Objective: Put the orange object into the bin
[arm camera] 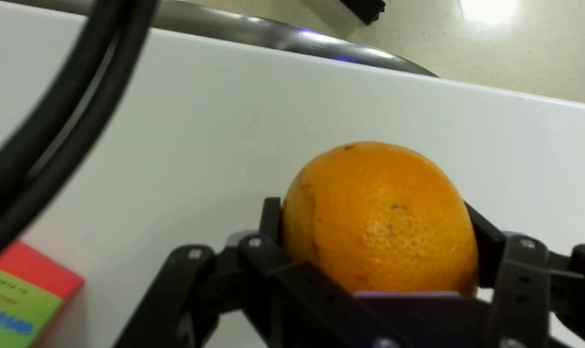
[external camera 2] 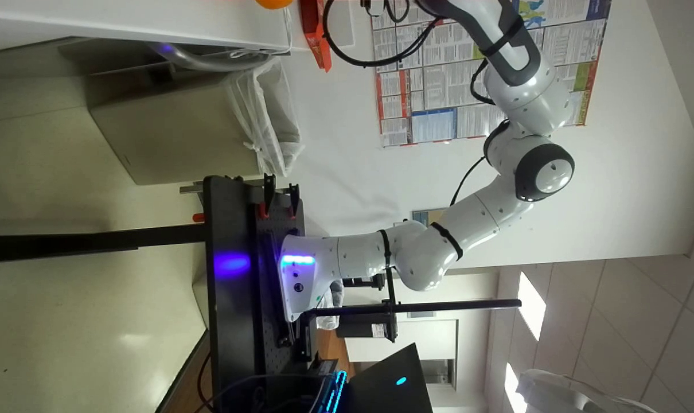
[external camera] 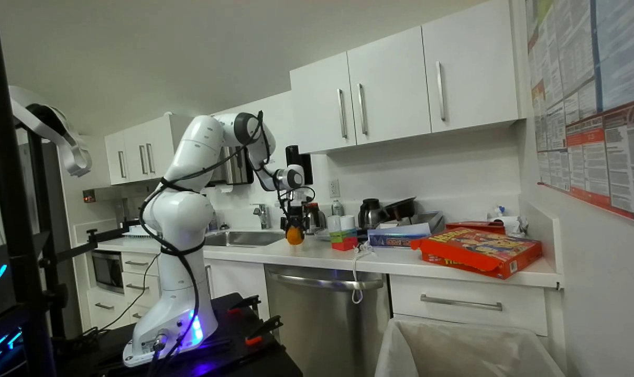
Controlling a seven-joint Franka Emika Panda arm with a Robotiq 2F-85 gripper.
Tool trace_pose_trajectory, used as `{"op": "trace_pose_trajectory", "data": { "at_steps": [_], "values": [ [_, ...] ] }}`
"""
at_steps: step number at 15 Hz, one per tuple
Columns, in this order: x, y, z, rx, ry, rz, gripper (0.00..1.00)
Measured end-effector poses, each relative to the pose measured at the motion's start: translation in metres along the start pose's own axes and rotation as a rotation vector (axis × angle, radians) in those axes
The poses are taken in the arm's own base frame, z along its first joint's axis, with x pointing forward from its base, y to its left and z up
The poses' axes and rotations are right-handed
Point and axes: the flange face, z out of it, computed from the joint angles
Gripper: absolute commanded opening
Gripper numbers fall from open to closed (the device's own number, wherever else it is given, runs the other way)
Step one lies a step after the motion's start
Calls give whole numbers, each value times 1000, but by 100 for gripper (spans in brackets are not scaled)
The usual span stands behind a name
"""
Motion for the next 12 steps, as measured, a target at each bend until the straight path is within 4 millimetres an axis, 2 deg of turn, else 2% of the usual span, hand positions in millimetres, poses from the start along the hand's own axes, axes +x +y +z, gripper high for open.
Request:
{"op": "trace_pose_trajectory", "data": {
  "at_steps": [4, 7, 12],
  "values": [
    [-17, 25, -49, -13, -17, 9, 58],
    [-37, 54, -81, -22, -25, 52, 58],
    [-83, 131, -130, -31, 5, 206, 58]
  ]
}}
